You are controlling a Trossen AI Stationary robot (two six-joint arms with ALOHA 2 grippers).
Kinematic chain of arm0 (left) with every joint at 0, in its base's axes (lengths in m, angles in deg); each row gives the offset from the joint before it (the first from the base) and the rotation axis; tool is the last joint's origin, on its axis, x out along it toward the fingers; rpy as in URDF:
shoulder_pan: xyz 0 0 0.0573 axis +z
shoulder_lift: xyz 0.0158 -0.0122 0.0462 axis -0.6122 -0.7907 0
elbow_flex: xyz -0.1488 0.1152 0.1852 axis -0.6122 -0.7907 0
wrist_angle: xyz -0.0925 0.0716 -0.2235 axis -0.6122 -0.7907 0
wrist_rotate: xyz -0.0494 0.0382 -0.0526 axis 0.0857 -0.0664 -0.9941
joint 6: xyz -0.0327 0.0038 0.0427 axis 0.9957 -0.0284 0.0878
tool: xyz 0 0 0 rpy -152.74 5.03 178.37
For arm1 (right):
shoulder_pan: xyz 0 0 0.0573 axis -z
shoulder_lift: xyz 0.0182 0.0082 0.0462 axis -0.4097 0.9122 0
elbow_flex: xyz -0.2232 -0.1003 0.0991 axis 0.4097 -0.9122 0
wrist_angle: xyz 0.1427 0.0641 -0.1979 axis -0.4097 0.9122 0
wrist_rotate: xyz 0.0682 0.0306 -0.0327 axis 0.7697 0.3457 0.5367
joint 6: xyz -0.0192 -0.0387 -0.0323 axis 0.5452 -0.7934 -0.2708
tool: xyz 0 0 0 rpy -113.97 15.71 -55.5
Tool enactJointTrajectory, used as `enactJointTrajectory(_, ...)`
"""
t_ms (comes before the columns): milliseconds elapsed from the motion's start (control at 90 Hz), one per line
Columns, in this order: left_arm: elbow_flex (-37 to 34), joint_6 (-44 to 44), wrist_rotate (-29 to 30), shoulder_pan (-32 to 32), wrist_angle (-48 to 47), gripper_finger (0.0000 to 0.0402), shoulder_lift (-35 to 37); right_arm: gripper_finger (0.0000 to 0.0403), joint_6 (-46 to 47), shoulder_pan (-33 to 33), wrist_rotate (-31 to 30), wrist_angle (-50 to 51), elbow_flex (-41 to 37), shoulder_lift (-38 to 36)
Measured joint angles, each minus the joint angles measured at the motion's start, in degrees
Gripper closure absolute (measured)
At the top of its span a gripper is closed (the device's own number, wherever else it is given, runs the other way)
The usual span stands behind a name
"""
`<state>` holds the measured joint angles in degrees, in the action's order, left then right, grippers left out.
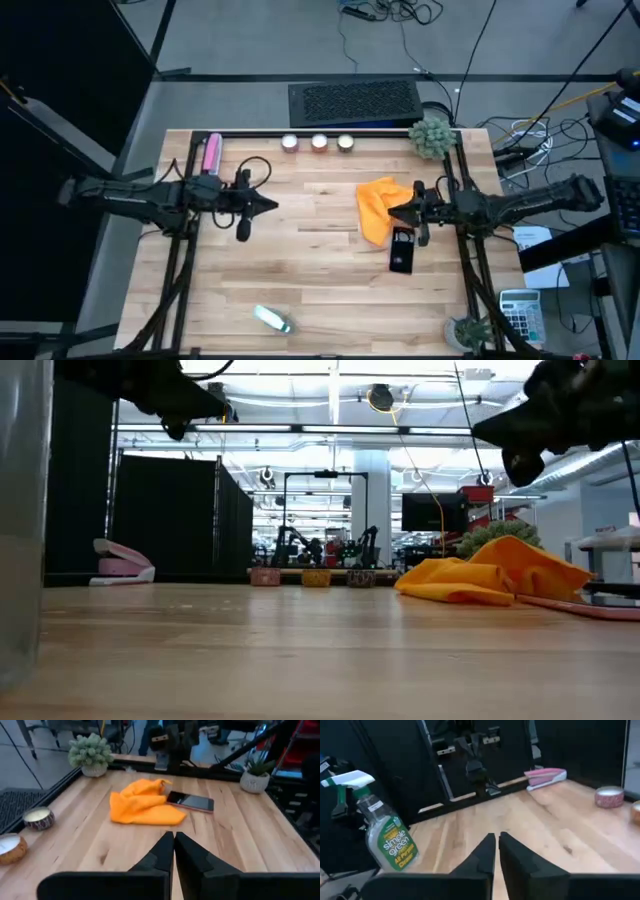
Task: Apply microfiber cloth
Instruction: Return to Home Position
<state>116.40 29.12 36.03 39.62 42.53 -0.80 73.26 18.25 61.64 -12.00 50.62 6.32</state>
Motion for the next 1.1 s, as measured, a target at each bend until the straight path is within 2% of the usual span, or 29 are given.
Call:
enactJointTrajectory(311, 0.0, 0.1, 0.0, 1.2, 0.8, 0.0402, -0.3, 0.0402, -6.7, 1.5, 1.0, 7.2, -1.9, -10.0)
enactJointTrajectory(689, 0.0, 0.1, 0.1, 1.1, 0.7, 0.0402, -0.3, 0.0403, -8.9, 1.5, 1.2, 23.3, -1.9, -28.1)
enactJointTrajectory(911, 0.0, -0.4, 0.1, 1.1, 0.8, 0.0402, -0.3, 0.0403, -8.4, 1.4, 1.4, 18.0, -6.5, -28.3)
enactJointTrajectory(1100, 0.0, -0.4, -0.3, 1.1, 0.9, 0.0402, -0.3, 0.0403, -11.2, 1.3, 2.5, 17.9, -6.4, -28.3)
